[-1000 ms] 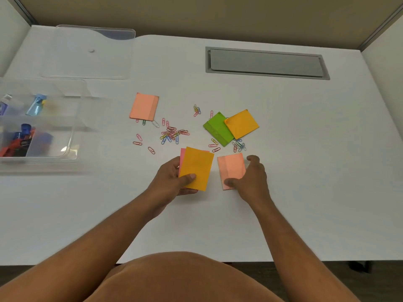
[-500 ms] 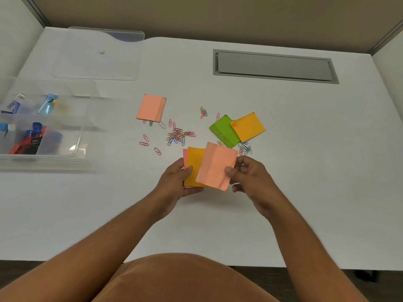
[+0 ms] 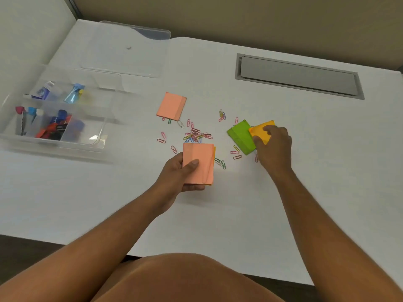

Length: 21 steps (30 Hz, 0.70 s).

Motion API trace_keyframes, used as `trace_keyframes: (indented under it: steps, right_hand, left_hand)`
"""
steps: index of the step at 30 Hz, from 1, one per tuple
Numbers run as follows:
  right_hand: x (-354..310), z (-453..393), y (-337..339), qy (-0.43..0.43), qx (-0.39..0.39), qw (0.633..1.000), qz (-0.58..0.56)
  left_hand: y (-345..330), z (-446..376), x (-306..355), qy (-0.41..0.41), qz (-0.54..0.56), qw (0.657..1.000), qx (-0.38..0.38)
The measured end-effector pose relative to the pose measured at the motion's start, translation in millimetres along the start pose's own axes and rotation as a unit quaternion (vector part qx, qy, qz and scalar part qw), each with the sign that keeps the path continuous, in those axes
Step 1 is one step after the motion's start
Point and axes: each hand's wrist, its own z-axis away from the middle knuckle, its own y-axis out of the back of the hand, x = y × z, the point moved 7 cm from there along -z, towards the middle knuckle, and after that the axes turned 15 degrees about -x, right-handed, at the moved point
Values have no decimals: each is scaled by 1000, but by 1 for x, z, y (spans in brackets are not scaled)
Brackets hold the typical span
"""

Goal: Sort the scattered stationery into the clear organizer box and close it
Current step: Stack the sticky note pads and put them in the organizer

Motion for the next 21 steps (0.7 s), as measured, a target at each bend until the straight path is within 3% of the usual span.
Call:
trace_keyframes:
  steps: [3,9,14,19,21]
  right_hand:
    - [28,-36,1,-138,-70,984,88]
    - [31,-50,2,-146,-75,985,47]
    - [37,-49,12,-70,-13,989,-133]
    - [39,-34,21,-74,-1,934,-348]
    - [26,-28,20,-61,-21,924,-376]
  left_hand:
    - [5,2,1,-3,11,1000,13]
    - [16,8,7,-19,23,999,20]
    - [29,10,9,-19,18,999,32]
    - [34,8,9,-19,12,999,32]
    - [34,8,8,-19,10,999,28]
